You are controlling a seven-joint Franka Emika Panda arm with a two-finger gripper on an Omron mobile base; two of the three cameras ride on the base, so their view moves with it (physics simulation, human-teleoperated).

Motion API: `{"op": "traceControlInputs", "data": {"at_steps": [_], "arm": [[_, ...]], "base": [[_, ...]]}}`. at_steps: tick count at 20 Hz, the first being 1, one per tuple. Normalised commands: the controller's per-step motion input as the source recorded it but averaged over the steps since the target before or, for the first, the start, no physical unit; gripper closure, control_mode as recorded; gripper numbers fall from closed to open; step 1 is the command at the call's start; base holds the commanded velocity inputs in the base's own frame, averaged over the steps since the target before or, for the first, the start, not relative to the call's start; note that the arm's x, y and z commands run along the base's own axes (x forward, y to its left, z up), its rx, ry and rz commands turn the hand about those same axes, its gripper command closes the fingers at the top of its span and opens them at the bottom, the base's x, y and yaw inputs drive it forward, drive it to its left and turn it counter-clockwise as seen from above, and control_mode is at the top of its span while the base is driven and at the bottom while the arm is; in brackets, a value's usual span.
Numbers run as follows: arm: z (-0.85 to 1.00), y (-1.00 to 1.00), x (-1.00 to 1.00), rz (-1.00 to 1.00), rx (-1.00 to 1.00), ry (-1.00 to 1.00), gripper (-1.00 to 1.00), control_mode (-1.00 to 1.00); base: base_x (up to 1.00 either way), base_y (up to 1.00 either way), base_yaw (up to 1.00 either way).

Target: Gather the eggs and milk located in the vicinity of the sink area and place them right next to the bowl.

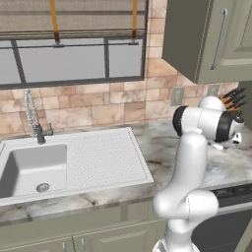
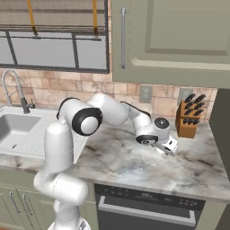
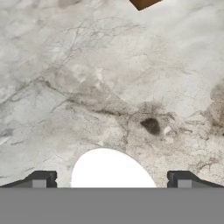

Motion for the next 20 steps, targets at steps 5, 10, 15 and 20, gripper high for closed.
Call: {"op": "traceControlInputs", "data": {"at_steps": [5,10,15,20], "arm": [[-0.26,0.0,0.09,0.0,0.0,0.04,1.0,-1.0],[-0.11,0.0,0.1,0.0,0.0,0.0,1.0,-1.0],[0.03,0.01,-0.08,0.0,0.0,-0.01,1.0,-1.0],[0.47,0.15,-0.39,0.01,-0.01,-0.2,1.0,-1.0]], "base": [[0.0,0.0,0.0],[0.0,0.0,0.0],[0.0,0.0,0.0],[0.0,0.0,0.0]]}}
